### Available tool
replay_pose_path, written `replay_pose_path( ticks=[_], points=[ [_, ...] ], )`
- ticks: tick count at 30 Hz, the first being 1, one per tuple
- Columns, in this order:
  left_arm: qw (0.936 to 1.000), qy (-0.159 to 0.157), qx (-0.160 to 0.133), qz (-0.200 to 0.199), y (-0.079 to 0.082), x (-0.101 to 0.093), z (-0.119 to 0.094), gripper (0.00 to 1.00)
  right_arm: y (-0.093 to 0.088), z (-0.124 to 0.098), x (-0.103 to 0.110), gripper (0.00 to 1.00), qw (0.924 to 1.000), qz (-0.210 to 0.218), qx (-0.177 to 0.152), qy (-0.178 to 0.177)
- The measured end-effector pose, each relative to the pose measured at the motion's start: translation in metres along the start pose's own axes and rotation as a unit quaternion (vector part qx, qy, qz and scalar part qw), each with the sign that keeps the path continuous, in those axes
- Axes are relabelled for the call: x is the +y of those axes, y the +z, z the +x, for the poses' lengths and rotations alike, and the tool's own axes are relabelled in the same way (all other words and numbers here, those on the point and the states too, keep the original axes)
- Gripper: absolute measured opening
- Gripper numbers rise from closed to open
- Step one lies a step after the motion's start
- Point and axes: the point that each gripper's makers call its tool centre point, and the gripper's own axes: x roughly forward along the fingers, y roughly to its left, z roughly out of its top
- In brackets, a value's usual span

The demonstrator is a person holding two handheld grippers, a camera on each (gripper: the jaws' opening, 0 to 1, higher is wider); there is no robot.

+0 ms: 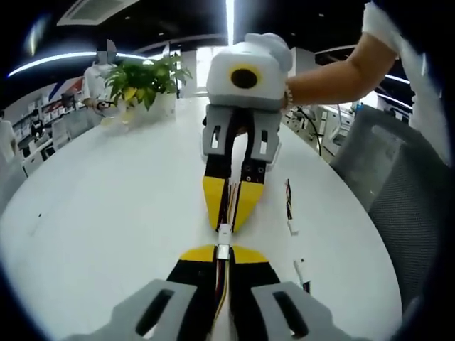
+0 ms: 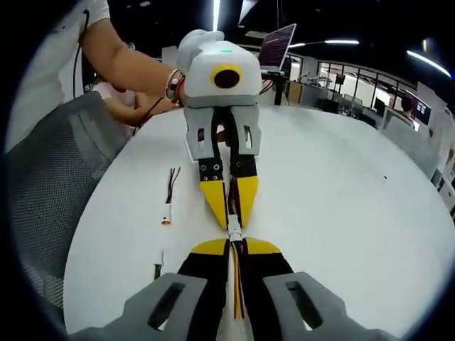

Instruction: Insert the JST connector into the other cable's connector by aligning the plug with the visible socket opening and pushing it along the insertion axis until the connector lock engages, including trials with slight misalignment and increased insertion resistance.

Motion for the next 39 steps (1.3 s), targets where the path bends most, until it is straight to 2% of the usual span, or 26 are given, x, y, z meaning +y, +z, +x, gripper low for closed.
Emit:
replay_pose_path(
  ticks=[17,28,39],
  points=[
    [1.0,-0.002,0.001,-0.004,-0.0035,-0.0034,0.0015,0.0,-0.0079,0.0029,0.0026,0.05,0.9999,0.01,0.006,0.002],
    [1.0,-0.002,-0.001,-0.007,-0.0039,-0.0021,0.0009,0.0,-0.0087,-0.003,-0.0008,0.09,0.9997,0.024,0.009,-0.005],
    [0.9997,0.005,-0.011,-0.022,-0.0023,-0.0014,-0.0027,0.08,-0.0105,-0.0042,-0.0017,0.12,0.9995,0.023,0.018,-0.01]
  ],
)
